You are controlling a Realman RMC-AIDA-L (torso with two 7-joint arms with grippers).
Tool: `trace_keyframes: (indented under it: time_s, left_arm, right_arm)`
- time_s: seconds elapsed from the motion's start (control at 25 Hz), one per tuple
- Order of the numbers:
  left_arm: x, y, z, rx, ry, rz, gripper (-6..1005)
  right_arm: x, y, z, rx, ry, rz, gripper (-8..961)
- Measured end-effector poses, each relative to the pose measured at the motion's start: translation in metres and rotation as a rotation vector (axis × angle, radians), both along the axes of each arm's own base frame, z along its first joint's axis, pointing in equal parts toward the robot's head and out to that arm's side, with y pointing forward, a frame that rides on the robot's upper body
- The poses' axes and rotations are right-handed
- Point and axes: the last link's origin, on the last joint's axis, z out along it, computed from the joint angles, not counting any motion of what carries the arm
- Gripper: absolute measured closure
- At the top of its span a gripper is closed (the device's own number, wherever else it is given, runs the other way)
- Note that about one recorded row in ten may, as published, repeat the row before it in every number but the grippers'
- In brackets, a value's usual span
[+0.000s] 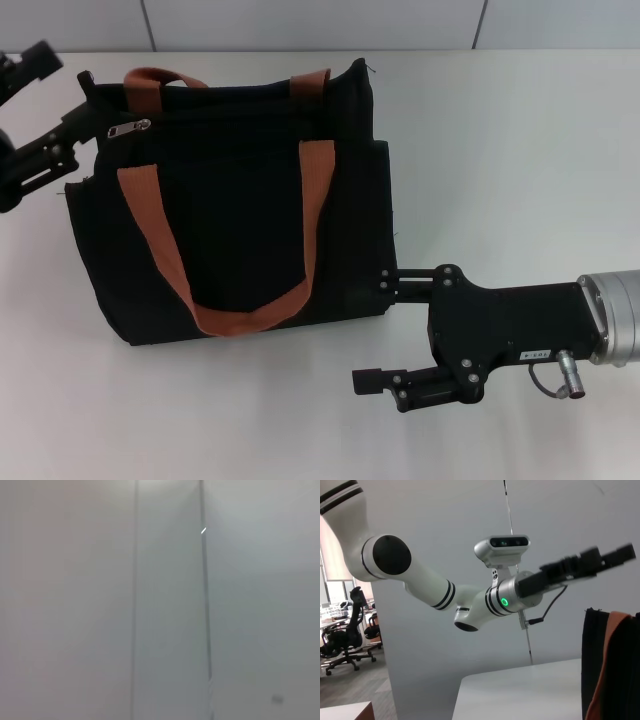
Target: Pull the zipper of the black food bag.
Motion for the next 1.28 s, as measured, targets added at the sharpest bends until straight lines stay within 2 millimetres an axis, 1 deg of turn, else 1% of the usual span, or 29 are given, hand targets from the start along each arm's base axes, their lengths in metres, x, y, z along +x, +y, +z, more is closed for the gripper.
trace_keyframes:
  time_s: [0.08,0.16,0.2,0.32,0.36,0.4,0.44,0.56,0.68,0.76,0.88,0.96,1.08,1.24,1.28]
  left_arm:
    - [-0.015,0.005,0.007,-0.006,0.076,0.072,286]
    - [-0.015,0.005,0.007,-0.006,0.076,0.072,289]
    - [-0.030,0.007,0.012,-0.024,0.154,0.143,291]
    - [-0.041,0.008,0.011,-0.051,0.222,0.191,297]
    - [-0.041,0.008,0.011,-0.051,0.222,0.191,299]
    - [-0.048,0.009,0.009,-0.072,0.264,0.220,301]
    - [-0.049,0.010,0.006,-0.082,0.287,0.228,302]
    - [-0.050,0.011,0.003,-0.092,0.301,0.228,308]
    - [-0.047,0.017,-0.007,-0.113,0.340,0.223,314]
    - [-0.046,0.019,-0.009,-0.112,0.343,0.223,317]
    - [-0.038,0.027,-0.017,-0.097,0.366,0.193,323]
    - [-0.038,0.027,-0.017,-0.097,0.366,0.193,327]
    - [-0.034,0.035,-0.021,-0.069,0.382,0.191,332]
    - [-0.034,0.036,-0.021,-0.069,0.383,0.193,340]
    - [-0.032,0.040,-0.020,-0.083,0.378,0.202,342]
  right_arm:
    - [0.000,0.000,0.000,0.001,0.000,0.000,191]
    - [0.000,0.000,0.000,0.001,0.000,0.001,191]
    - [0.000,0.000,0.001,0.002,0.000,0.001,191]
    - [0.000,0.000,0.001,0.003,-0.001,0.003,191]
    - [0.000,0.000,0.001,0.003,-0.001,0.003,191]
    - [0.000,0.001,0.001,0.004,-0.001,0.005,192]
    - [-0.001,0.001,0.001,0.004,-0.001,0.007,192]
    - [-0.002,0.002,0.001,0.004,-0.003,0.009,192]
    - [-0.002,0.003,0.001,0.006,-0.005,0.008,192]
    - [-0.002,0.004,0.001,0.006,-0.005,0.007,192]
    - [-0.002,0.004,0.001,0.006,-0.005,0.006,192]
    - [-0.002,0.004,0.001,0.007,-0.005,0.006,192]
    - [-0.003,0.004,0.001,0.008,-0.004,0.005,191]
    - [-0.003,0.005,0.002,0.018,0.012,-0.005,192]
    - [-0.004,0.005,0.003,0.022,0.020,-0.008,192]
